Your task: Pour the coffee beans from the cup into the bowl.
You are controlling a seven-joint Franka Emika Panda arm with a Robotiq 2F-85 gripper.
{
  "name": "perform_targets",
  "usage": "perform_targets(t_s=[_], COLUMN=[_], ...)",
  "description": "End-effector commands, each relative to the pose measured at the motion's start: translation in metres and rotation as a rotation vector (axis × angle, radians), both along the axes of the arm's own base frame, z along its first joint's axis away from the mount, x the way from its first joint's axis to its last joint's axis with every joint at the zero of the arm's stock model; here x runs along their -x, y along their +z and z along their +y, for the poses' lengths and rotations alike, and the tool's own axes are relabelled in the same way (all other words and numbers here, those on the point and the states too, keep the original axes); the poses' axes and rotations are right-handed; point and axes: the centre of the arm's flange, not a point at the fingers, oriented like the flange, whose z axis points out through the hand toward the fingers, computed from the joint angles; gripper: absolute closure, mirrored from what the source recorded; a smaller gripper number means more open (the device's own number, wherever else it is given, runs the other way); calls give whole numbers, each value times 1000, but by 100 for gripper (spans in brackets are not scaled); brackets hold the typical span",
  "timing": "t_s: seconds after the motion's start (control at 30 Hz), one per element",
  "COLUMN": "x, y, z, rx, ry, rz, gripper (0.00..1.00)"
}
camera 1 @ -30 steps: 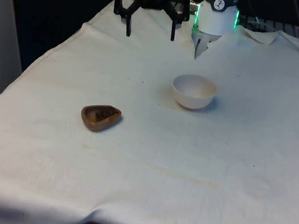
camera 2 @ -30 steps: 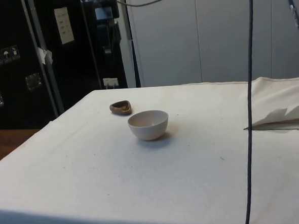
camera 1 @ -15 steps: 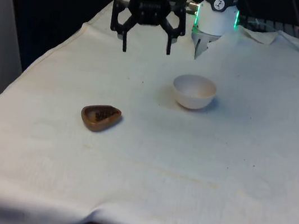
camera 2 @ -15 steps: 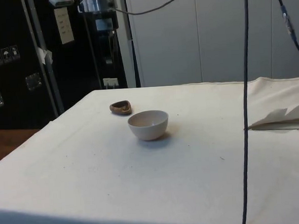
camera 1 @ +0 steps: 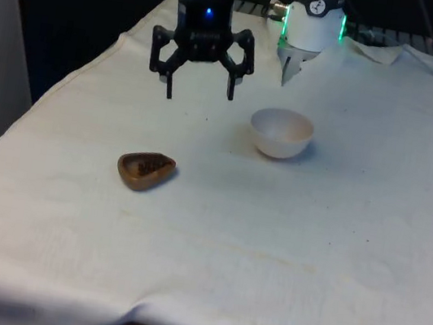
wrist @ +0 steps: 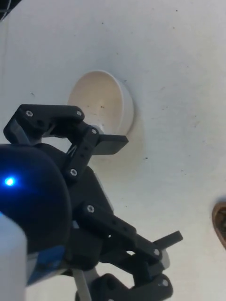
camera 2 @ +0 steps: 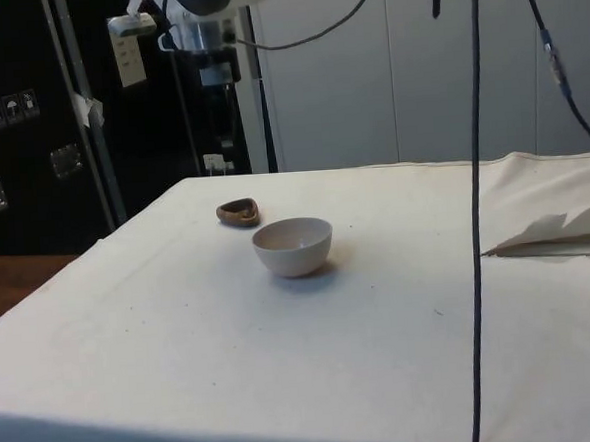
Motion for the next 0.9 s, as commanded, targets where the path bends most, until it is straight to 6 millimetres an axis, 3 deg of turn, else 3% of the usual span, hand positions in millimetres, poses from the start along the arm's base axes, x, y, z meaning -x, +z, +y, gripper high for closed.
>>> perform_targets(t_s=[0.0,0.5,0.87], x=[0,0,-3], y=[-3,-30,-30], z=[-3,-31,-52], rx=[-2,5,12], ry=[17,95,144], rz=[-10,-21,-56], gripper=[0,0,0])
